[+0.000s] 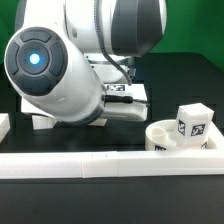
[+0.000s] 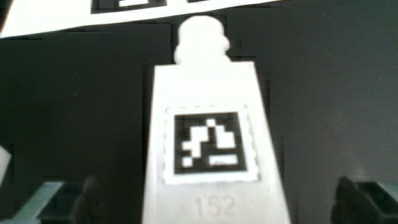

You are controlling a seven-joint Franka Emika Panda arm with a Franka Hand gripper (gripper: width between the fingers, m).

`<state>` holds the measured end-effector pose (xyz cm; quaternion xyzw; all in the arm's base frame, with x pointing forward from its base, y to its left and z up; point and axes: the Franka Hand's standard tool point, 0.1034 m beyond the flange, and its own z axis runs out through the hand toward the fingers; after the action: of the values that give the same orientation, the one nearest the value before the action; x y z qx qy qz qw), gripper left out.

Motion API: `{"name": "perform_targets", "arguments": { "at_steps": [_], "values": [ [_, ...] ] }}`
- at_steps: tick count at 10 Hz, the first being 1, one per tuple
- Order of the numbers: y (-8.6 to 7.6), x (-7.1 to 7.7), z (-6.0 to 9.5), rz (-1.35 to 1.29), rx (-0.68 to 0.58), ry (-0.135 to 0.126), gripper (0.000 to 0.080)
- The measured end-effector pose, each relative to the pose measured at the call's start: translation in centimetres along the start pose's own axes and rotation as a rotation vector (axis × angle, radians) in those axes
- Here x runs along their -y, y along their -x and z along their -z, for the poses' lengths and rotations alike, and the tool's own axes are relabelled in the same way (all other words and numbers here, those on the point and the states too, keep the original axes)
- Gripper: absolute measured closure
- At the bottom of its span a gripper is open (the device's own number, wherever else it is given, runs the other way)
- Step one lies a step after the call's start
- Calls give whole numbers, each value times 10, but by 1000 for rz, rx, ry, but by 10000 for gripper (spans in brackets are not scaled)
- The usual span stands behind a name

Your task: Assemble stool

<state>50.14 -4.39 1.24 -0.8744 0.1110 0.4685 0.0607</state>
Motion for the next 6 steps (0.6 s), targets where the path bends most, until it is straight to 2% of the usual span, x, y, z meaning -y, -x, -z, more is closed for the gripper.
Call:
{"name": "perform_targets", "arguments": {
  "at_steps": [1,2,3,4,5,6],
  "values": [
    [2,-2,-4,-1,49,1,150],
    [1,-3,-7,-1,88,3,272],
    [-6,-1,-4,1,54,5,410],
    [-6,0,-2,2,45,5,410],
    [-6,0,-2,2,46,6,464],
    [-6,1,-2,3,45,6,464]
  ]
}}
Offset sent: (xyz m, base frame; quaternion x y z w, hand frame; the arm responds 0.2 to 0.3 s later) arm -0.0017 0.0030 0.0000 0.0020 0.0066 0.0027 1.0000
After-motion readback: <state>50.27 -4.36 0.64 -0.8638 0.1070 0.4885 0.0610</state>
